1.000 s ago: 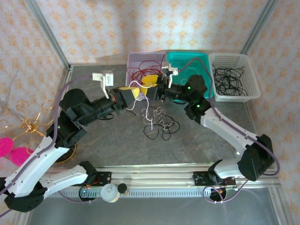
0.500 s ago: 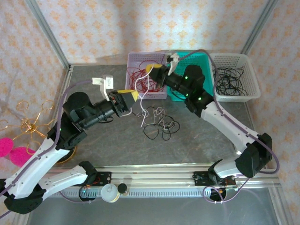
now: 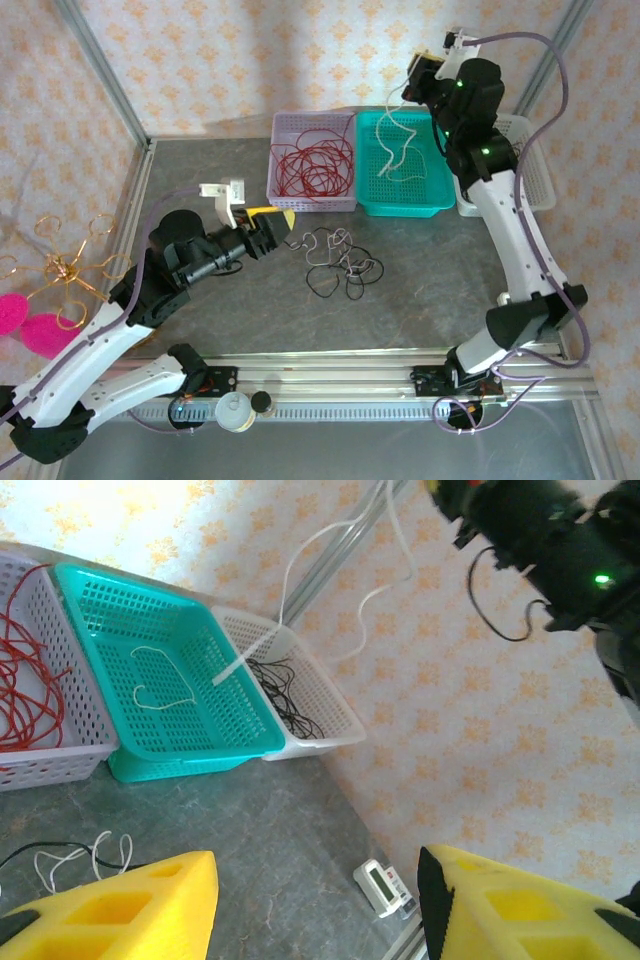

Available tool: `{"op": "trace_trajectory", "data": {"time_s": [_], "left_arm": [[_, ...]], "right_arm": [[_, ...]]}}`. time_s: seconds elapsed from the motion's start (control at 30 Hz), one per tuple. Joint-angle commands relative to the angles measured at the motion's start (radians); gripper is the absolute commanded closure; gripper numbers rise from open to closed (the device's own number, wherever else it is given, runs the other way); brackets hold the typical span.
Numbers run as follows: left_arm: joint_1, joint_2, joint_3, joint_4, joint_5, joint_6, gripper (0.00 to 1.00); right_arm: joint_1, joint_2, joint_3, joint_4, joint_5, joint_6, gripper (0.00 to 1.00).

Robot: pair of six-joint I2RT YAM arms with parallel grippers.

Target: Untangle the cables

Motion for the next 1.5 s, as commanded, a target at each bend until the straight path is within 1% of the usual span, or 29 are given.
{"op": "trace_trajectory", "data": {"time_s": [0.0,0.13,0.27,0.37,0.4,0.43,0.47,0.53,0.6,0.63,0.7,0.8,0.93,1.03,1.07,1.17,1.3,1.4,1.43,1.47], "left_arm": [[-0.003,-0.015,-0.028,0.036,-0.011,-0.027,0.46],[-0.003,-0.042,-0.072,0.065,-0.022,-0.047,0.46],[-0.003,-0.061,-0.129,0.106,-0.034,-0.066,0.46],[-0.003,-0.055,-0.141,0.112,-0.025,-0.079,0.46],[-0.003,-0.053,-0.142,0.111,-0.017,-0.082,0.46],[-0.002,-0.051,-0.145,0.108,-0.015,-0.082,0.46],[-0.002,-0.051,-0.147,0.105,-0.016,-0.083,0.46],[-0.003,-0.056,-0.151,0.096,-0.020,-0.084,0.46],[-0.003,-0.065,-0.161,0.092,-0.031,-0.094,0.46],[-0.003,-0.071,-0.170,0.090,-0.046,-0.106,0.46],[-0.003,-0.082,-0.185,0.081,-0.078,-0.126,0.46],[-0.003,-0.081,-0.202,0.094,-0.089,-0.145,0.47],[-0.003,-0.071,-0.220,0.125,-0.082,-0.150,0.46],[-0.002,-0.060,-0.234,0.134,-0.084,-0.152,0.46],[-0.003,-0.056,-0.241,0.135,-0.089,-0.153,0.46],[-0.002,-0.044,-0.272,0.108,-0.130,-0.159,0.46],[-0.001,-0.035,-0.330,0.093,-0.179,-0.191,0.47],[-0.001,-0.042,-0.379,0.104,-0.189,-0.204,0.47],[-0.001,-0.045,-0.391,0.108,-0.190,-0.208,0.47],[-0.001,-0.047,-0.403,0.111,-0.190,-0.210,0.47]], "right_arm": [[-0.039,0.091,0.019,-0.079,0.062,-0.021,1.00],[-0.078,0.188,-0.015,-0.077,0.104,0.006,1.00],[-0.117,0.308,-0.064,-0.056,0.091,0.048,1.00],[-0.128,0.402,-0.061,-0.036,0.146,0.048,1.00],[-0.132,0.437,-0.051,-0.036,0.166,0.041,0.97],[-0.133,0.471,-0.034,-0.044,0.170,0.018,0.86],[-0.132,0.504,-0.005,-0.072,0.172,-0.004,0.79],[-0.131,0.553,0.039,-0.130,0.170,-0.013,0.71],[-0.131,0.553,0.017,-0.133,0.158,-0.007,0.60],[-0.132,0.539,-0.012,-0.112,0.149,-0.003,0.53],[-0.132,0.512,-0.061,-0.080,0.143,0.002,0.45],[-0.131,0.481,-0.067,-0.094,0.156,0.006,0.43],[-0.132,0.410,-0.076,-0.122,0.148,0.027,0.43],[-0.126,0.310,-0.141,-0.115,0.064,0.057,0.45],[-0.116,0.268,-0.179,-0.104,0.037,0.062,0.48],[-0.069,0.131,-0.358,-0.029,-0.117,0.033,0.51],[0.062,-0.045,-0.608,0.019,-0.221,-0.053,0.53],[0.122,-0.127,-0.756,0.007,-0.334,-0.102,0.56],[0.134,-0.155,-0.800,0.002,-0.396,-0.165,0.56],[0.147,-0.195,-0.861,0.006,-0.460,-0.267,0.56]]}}
